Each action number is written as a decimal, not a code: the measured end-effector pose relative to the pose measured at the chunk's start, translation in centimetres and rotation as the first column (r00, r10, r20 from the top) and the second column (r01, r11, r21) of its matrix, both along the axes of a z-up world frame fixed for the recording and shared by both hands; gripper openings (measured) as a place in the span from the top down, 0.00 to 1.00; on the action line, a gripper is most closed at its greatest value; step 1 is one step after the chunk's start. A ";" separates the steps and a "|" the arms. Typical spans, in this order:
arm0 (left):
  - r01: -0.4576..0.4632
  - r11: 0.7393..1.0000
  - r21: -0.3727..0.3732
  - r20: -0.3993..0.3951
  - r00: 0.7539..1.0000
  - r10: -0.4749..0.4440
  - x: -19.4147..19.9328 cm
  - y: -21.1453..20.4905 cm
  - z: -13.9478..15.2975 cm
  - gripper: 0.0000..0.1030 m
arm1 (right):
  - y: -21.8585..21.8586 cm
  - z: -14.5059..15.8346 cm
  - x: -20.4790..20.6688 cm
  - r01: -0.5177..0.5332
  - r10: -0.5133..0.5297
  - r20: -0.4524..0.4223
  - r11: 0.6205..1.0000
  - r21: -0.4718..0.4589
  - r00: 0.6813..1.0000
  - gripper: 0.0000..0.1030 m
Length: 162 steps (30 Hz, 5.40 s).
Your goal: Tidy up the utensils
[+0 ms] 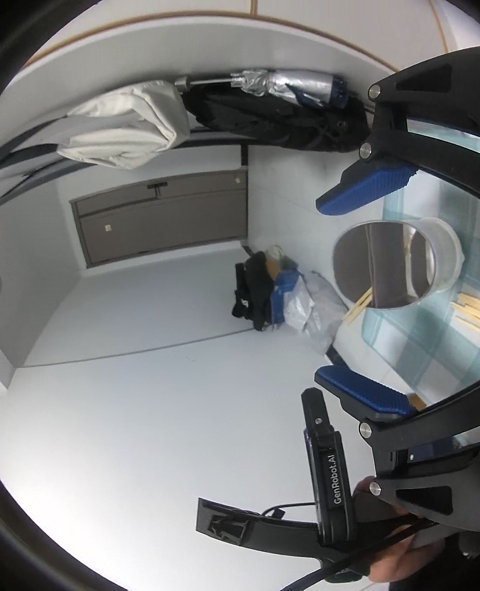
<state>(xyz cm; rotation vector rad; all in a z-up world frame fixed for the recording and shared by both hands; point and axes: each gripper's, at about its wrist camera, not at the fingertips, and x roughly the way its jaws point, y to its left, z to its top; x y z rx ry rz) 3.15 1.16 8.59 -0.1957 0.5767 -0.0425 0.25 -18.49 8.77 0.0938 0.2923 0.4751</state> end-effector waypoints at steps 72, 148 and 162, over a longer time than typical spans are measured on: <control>-0.188 0.979 -0.074 -0.299 0.941 0.158 -0.1 6.0 -12.1 0.06 | 8.2 -21.5 5.1 -0.152 -0.153 -0.611 0.895 -0.418 0.777 0.77; 0.165 0.984 0.059 -0.564 0.819 -0.103 4.0 -2.7 -19.2 0.98 | -6.3 -13.7 4.5 0.110 0.027 -0.538 0.969 0.221 0.843 0.97; 0.089 0.996 -0.023 -0.255 0.963 -0.092 -0.4 -1.7 -10.5 0.98 | -3.8 -11.9 1.3 0.073 -0.015 -0.416 0.990 0.123 0.909 0.97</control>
